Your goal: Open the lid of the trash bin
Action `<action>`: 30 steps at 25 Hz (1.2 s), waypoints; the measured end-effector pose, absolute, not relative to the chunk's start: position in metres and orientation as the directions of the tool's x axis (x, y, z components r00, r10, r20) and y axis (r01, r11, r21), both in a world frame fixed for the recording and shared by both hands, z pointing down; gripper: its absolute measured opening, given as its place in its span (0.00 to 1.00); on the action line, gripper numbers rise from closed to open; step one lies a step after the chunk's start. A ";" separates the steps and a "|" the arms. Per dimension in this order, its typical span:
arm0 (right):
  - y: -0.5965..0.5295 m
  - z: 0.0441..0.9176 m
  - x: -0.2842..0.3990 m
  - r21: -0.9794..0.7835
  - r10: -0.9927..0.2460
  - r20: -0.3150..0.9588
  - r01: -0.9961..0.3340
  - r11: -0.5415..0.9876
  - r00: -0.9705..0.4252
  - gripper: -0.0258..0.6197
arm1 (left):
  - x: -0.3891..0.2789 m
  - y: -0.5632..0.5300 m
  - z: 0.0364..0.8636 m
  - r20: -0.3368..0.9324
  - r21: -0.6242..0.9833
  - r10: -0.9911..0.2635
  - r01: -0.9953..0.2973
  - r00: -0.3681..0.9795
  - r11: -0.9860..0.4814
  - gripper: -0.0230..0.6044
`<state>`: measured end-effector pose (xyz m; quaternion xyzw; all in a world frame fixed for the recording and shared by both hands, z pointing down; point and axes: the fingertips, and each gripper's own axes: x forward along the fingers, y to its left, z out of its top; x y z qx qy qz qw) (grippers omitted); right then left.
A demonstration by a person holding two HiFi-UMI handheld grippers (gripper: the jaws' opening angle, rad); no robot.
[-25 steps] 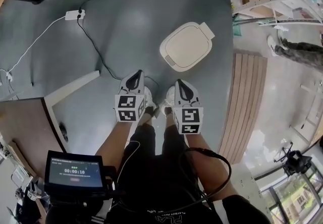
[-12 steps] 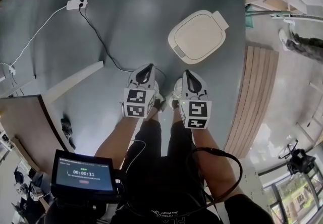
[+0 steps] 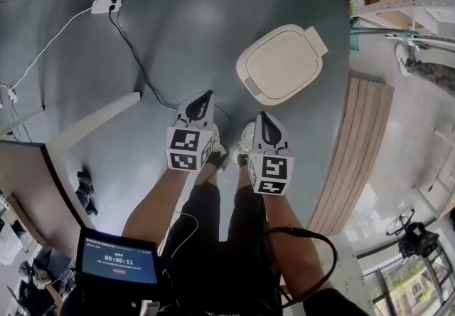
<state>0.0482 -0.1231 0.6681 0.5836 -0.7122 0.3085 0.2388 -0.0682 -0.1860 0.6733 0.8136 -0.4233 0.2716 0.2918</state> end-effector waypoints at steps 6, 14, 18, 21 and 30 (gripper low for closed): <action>-0.130 0.701 0.055 -0.154 -0.687 0.701 -0.981 0.118 -0.192 0.05 | -0.057 -0.182 0.712 0.694 0.282 -0.494 -0.829 0.523 -0.482 0.03; -0.137 0.737 0.060 -0.141 -0.689 0.700 -0.982 0.126 -0.188 0.05 | -0.079 -0.172 0.748 0.733 0.272 -0.503 -0.876 0.457 -0.399 0.03; -0.139 0.756 0.053 -0.152 -0.684 0.699 -0.978 0.144 -0.210 0.05 | -0.080 -0.168 0.761 0.732 0.294 -0.507 -0.882 0.456 -0.369 0.03; -0.142 0.769 0.052 -0.150 -0.682 0.701 -0.978 0.144 -0.208 0.05 | -0.077 -0.169 0.771 0.721 0.327 -0.508 -0.878 0.471 -0.351 0.03; -0.144 0.812 0.047 -0.143 -0.687 0.702 -0.982 0.121 -0.187 0.05 | -0.097 -0.183 0.808 0.726 0.302 -0.571 -0.924 0.383 -0.235 0.03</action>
